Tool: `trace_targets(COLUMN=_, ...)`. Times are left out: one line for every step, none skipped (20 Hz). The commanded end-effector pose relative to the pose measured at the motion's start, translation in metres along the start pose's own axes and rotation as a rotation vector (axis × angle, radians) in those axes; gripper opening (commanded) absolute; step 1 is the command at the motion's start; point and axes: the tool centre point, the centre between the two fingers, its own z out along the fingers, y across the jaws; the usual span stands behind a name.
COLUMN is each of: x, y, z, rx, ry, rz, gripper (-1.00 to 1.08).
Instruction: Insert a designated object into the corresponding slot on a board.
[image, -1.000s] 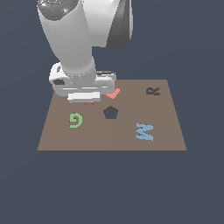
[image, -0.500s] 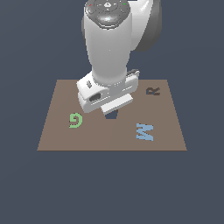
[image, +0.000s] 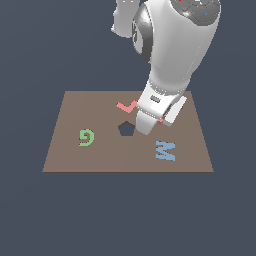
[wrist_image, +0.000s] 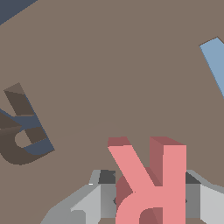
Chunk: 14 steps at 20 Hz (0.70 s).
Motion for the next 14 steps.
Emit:
trace_targets(x=0.013, y=-0.02, z=-0.001, rx=0.0, ry=0.0, rz=-0.121, gripper=-1.0)
trace_targets(x=0.017, y=-0.028, z=-0.001, rx=0.0, ry=0.0, rz=-0.164, gripper=-1.0)
trace_targets(x=0.021, y=-0.036, z=-0.001, rx=0.0, ry=0.0, rz=-0.204, gripper=-1.0)
trace_targets(x=0.024, y=-0.043, z=-0.002, rx=0.0, ry=0.0, rz=-0.242, gripper=-1.0)
trace_targets(x=0.026, y=-0.05, z=-0.002, rx=0.0, ry=0.0, rz=-0.277, gripper=-1.0)
trace_targets(x=0.028, y=-0.056, z=-0.002, rx=0.0, ry=0.0, rz=-0.309, gripper=-1.0)
trace_targets(x=0.03, y=-0.062, z=-0.002, rx=0.0, ry=0.0, rz=-0.339, gripper=-1.0)
trace_targets(x=0.031, y=-0.068, z=-0.002, rx=0.0, ry=0.0, rz=-0.366, gripper=-1.0)
trace_targets(x=0.032, y=-0.073, z=-0.002, rx=0.0, ry=0.0, rz=-0.39, gripper=-1.0)
trace_targets(x=0.033, y=-0.077, z=-0.002, rx=0.001, ry=0.0, rz=-0.412, gripper=-1.0)
trace_targets(x=0.033, y=-0.081, z=-0.002, rx=0.001, ry=0.0, rz=-0.431, gripper=-1.0)
trace_targets(x=0.033, y=-0.084, z=-0.003, rx=0.001, ry=0.0, rz=-0.447, gripper=-1.0)
trace_targets(x=0.034, y=-0.087, z=-0.003, rx=0.001, ry=0.0, rz=-0.461, gripper=-1.0)
trace_targets(x=0.034, y=-0.09, z=-0.003, rx=0.001, ry=0.0, rz=-0.471, gripper=-1.0)
